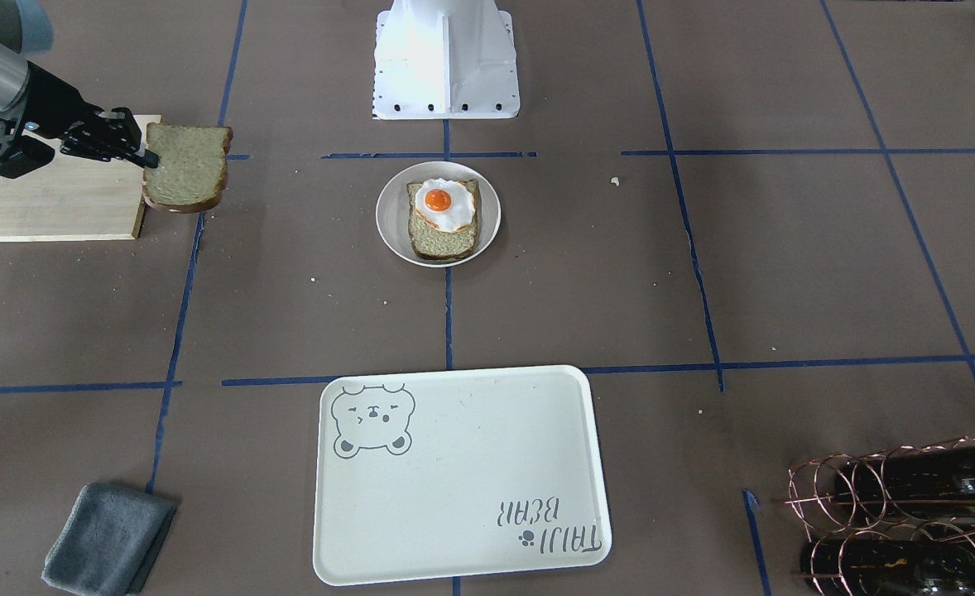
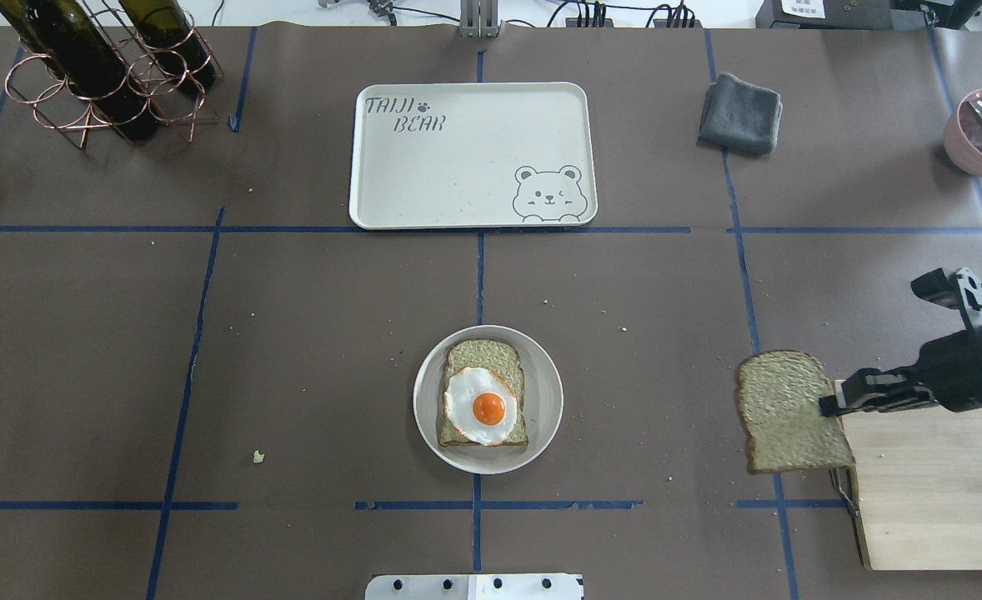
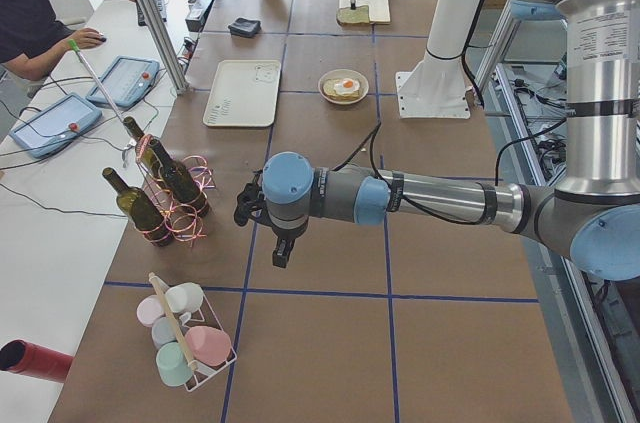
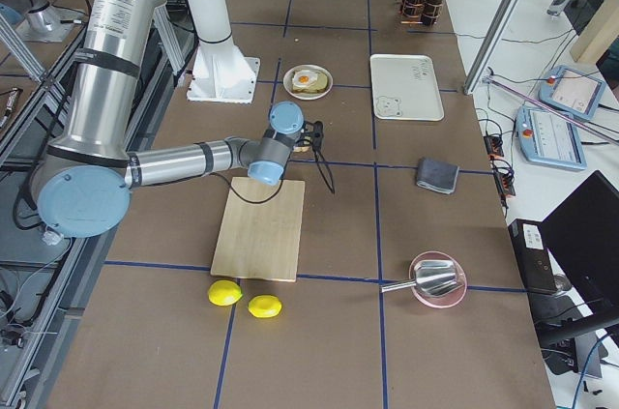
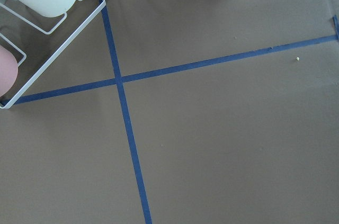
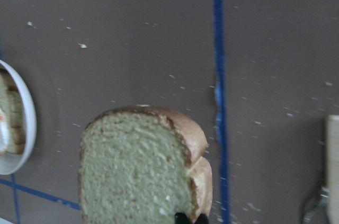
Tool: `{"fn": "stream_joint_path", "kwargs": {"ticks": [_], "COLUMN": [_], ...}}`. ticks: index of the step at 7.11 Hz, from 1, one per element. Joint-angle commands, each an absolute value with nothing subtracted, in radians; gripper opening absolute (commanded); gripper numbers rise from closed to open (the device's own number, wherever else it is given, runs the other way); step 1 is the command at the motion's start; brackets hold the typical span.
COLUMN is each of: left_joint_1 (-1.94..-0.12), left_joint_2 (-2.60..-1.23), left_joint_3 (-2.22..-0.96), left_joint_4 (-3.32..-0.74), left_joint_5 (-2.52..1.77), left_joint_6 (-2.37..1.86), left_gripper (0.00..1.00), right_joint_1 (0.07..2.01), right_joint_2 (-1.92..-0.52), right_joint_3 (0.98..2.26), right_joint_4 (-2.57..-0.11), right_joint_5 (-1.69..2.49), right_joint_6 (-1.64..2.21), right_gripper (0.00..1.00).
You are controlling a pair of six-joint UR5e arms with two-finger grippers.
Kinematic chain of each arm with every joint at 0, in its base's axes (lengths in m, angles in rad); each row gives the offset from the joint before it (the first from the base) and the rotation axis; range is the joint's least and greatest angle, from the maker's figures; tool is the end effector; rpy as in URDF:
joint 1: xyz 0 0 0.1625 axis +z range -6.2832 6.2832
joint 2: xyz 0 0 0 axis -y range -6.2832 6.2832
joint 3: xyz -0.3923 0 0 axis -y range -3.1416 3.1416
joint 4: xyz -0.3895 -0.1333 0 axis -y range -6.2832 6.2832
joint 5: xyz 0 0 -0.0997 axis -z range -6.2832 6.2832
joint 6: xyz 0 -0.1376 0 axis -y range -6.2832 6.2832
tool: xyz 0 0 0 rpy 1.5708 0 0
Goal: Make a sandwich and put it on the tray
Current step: 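Carry the bread slice over the plate and lay it on the egg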
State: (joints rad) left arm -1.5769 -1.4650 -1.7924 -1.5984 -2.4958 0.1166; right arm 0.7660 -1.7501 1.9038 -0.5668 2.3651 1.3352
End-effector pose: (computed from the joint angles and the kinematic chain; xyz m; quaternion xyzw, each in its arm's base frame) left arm -0.0262 -0.4558 0.5753 0.0913 0.4403 0.0812 0.8895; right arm -0.2951 -0.3326 0.4363 -0.0418 -0.5980 -0.0019 0.8004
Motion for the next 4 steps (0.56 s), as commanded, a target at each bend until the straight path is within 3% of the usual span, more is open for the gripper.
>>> {"fn": "stream_joint_path", "kwargs": {"ticks": [1,4], "left_joint_1": [-1.577,-1.577], "left_joint_2": [-1.465,-1.465], "left_joint_3": [-1.793,-1.79], "left_joint_4": [-1.598,-1.598], "left_joint_5": [-2.496,-2.496], "left_joint_6": [0.117,0.118], "left_gripper": [1.0,1.0], "right_joint_1": [0.66,0.471], "right_joint_2": [-1.448,-1.222], "right_joint_3": [1.85,1.764], "right_joint_4": [-0.635,-0.72], "right_joint_5": [2.311,2.091], "right_joint_6": [1.548,1.643], "right_gripper": [0.0,0.0]}}
